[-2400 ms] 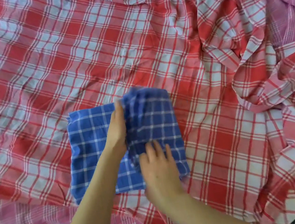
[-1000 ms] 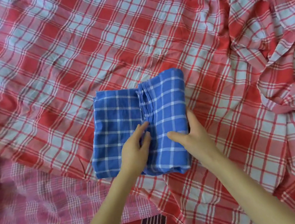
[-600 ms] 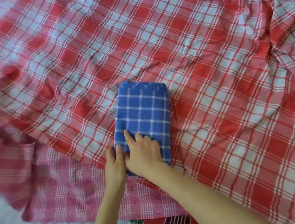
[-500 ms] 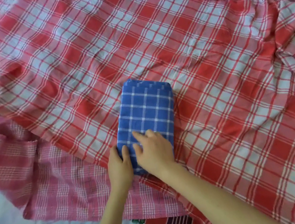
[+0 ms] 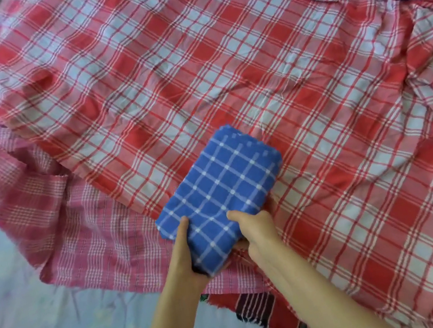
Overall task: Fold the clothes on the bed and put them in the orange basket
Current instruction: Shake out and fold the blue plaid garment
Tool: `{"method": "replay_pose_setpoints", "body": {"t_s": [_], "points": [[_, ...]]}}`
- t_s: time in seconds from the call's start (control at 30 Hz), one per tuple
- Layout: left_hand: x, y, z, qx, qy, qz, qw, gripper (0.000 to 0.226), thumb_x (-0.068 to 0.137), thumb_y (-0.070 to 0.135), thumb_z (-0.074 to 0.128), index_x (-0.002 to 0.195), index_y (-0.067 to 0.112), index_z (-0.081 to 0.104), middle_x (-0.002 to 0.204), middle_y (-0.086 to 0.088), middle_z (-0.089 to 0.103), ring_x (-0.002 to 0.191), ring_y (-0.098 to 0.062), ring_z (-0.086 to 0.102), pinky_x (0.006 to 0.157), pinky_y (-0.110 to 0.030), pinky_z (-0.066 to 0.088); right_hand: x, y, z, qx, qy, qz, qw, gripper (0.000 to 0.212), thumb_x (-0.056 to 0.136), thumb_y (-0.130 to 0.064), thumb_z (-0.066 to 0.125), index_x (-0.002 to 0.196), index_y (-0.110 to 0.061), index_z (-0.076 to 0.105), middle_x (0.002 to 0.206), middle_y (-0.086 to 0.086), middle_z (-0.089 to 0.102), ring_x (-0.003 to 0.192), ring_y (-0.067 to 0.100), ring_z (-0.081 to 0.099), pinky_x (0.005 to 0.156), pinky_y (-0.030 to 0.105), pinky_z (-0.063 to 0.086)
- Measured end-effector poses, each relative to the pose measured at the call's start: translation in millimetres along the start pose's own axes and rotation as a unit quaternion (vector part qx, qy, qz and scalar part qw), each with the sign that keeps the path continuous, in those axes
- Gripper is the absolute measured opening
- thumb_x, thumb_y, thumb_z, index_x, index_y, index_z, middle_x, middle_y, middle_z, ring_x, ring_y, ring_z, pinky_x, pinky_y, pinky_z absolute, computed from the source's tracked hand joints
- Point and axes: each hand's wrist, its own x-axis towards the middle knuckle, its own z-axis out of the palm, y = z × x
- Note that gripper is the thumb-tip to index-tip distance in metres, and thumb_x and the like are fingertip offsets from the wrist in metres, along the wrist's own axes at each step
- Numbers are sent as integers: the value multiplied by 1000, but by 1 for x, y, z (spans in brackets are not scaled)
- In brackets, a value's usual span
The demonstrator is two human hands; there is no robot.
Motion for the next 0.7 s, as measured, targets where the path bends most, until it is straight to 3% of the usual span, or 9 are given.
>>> {"method": "replay_pose_setpoints", "body": {"t_s": [0.1,0.17,0.23,0.33,0.4,0.47,0.5,0.6,0.7], "points": [[-5,-12,-24,29,82,55,995,35,80,33,70,103,8,60,96,-14,65,77,-30,62,60,-39,49,-31,36,-19,34,-47,78,995,34,78,1,68,108,-9,54,100,12,65,87,31,65,70,48,57],[-7,-23,-42,91,139,132,977,38,78,26,73,107,7,58,105,-15,64,79,-29,62,60,-37,50,-45,50,-37,44,-94,123,987,23,82,3,64,101,-5,55,92,14,65,80,30,64,66,42,58],[-12,-31,-54,136,122,203,962,37,81,22,71,112,12,56,110,-11,65,86,-28,64,68,-40,54,-47,56,-56,68,-129,125,981,28,81,1,66,108,0,57,89,15,66,81,30,64,67,39,58],[-27,-31,-64,159,68,258,951,41,82,16,70,118,20,53,112,-5,64,94,-28,65,80,-48,54,-39,44,-81,179,-147,79,969,75,52,-19,90,118,-5,57,98,15,68,91,31,63,63,42,58],[-35,-24,-73,164,31,268,949,42,82,12,70,120,20,53,109,-3,66,93,-28,66,78,-47,55,-32,29,-94,231,-151,50,960,61,63,-25,83,116,-10,58,109,13,66,99,32,62,68,44,57],[-39,-15,-86,172,5,264,949,39,82,9,69,116,22,54,106,-2,67,93,-27,66,74,-43,55,-29,20,-103,202,-147,20,968,28,82,-22,66,108,-12,62,101,8,70,90,27,67,68,41,56],[-42,-10,-94,178,-2,262,948,38,82,8,69,114,23,54,105,-2,67,93,-27,66,73,-42,54,-30,18,-104,168,-158,8,973,24,82,-19,64,105,-11,64,94,6,73,82,24,69,65,39,56],[-48,6,-121,174,-2,250,952,35,83,6,66,111,23,55,102,-2,67,91,-26,65,73,-41,54,-42,22,-96,49,-197,-30,979,37,68,-20,71,103,-8,67,91,7,74,79,23,70,65,35,56],[-53,27,-157,171,23,245,954,29,86,2,61,107,21,55,99,-3,66,87,-24,64,70,-38,52,-64,39,-70,-90,-216,-77,969,29,71,-12,73,99,-7,67,82,5,74,71,20,71,56,29,55]]}}
